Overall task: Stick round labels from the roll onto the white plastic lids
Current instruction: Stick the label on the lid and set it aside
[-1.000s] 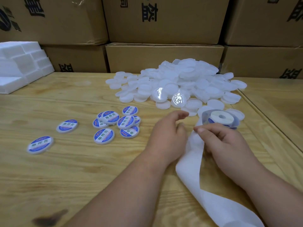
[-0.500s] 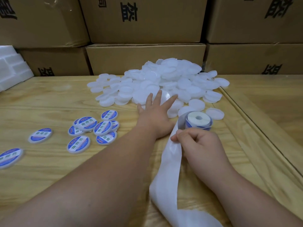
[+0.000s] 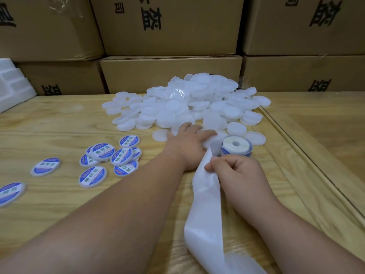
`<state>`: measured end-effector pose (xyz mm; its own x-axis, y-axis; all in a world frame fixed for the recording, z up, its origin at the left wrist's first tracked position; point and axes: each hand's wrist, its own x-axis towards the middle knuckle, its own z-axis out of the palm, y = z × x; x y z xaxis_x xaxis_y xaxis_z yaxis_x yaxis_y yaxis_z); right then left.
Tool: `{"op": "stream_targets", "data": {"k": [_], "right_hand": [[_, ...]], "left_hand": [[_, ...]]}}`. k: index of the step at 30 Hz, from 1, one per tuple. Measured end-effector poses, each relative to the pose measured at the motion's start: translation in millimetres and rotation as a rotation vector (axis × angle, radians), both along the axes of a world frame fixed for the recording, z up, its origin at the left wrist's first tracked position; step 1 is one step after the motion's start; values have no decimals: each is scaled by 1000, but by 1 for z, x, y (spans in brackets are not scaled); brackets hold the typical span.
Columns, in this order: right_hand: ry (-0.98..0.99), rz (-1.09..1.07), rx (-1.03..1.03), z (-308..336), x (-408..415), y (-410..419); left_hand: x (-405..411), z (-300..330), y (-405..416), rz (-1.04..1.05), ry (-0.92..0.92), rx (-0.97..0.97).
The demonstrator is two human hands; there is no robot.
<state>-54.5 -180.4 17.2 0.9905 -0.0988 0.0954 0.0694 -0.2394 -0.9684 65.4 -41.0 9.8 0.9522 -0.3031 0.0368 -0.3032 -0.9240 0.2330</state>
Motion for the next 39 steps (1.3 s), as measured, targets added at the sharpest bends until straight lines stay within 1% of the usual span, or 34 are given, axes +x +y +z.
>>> {"op": "stream_targets", "data": {"k": [5,11,14,17,19,21,22,24,27,30,33,37,39], "right_hand": [[-40,-41,-12,-1,2,0],[-71,-66,-34,-1,6,1],[-79,-51,-19,-2,7,1],[-60,-39,43,-3,7,1],[-54,-32,63,-3,8,1],[-48,-24,78,-4,9,1],[-41,-17,95,-4,8,1],[-27,1,125,-3,7,2],[-26,4,114,-4,6,2],[-28,-13,82,-6,8,1],[-33,-18,61,-7,8,1],[-34,-16,69,-8,7,1],[-28,-20,68,-8,7,1]], "left_hand": [[-47,-1,14,80,-22,-165],[-84,-9,23,8,-57,-402],[-85,-8,25,-23,-60,-474],[-87,-7,28,-35,-112,-520],[-88,-5,30,29,-170,-518],[-90,-2,32,185,-224,-465],[-90,-1,32,270,-229,-436],[-90,-2,31,361,-159,-395],[-86,-5,29,286,-47,-324],[-76,-3,29,221,-39,-378],[-68,-2,29,277,-94,-338],[-61,-6,30,366,-68,-315],[-60,-8,31,365,-128,-305]]}}
